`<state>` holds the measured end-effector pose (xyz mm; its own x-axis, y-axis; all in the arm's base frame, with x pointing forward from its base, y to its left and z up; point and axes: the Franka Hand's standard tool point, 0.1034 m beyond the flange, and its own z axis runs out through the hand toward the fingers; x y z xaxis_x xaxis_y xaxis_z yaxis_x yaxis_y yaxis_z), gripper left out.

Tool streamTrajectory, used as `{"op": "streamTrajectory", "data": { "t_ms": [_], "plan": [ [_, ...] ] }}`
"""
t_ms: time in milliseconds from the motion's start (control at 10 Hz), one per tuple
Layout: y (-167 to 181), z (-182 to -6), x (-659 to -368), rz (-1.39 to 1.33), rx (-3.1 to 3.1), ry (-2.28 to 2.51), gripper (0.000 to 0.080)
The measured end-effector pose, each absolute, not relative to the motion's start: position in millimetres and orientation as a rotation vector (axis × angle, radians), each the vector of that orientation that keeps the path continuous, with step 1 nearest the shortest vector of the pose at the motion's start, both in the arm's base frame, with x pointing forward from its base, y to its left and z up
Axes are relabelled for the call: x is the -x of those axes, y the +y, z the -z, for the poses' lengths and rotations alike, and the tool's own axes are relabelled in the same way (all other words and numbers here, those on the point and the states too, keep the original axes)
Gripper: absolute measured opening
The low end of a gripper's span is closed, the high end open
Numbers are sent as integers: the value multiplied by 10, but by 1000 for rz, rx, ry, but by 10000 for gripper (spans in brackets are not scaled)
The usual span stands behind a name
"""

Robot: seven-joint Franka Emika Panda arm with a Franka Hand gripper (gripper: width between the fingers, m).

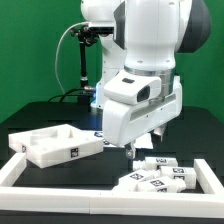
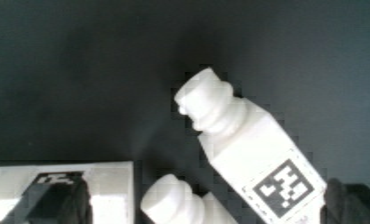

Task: Assemble one leg

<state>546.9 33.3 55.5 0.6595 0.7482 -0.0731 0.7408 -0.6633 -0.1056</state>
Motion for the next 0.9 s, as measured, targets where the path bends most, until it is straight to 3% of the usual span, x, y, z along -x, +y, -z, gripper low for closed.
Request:
{"op": "streamTrajectory", "data": {
  "t_ms": [600, 800, 900],
  "plan": [
    [430, -148, -5237, -93, 2803, -1280, 649],
    [437, -101, -5219, -99, 2802, -1276, 649],
    [434, -100, -5219, -99, 2802, -1276, 529]
  ]
}}
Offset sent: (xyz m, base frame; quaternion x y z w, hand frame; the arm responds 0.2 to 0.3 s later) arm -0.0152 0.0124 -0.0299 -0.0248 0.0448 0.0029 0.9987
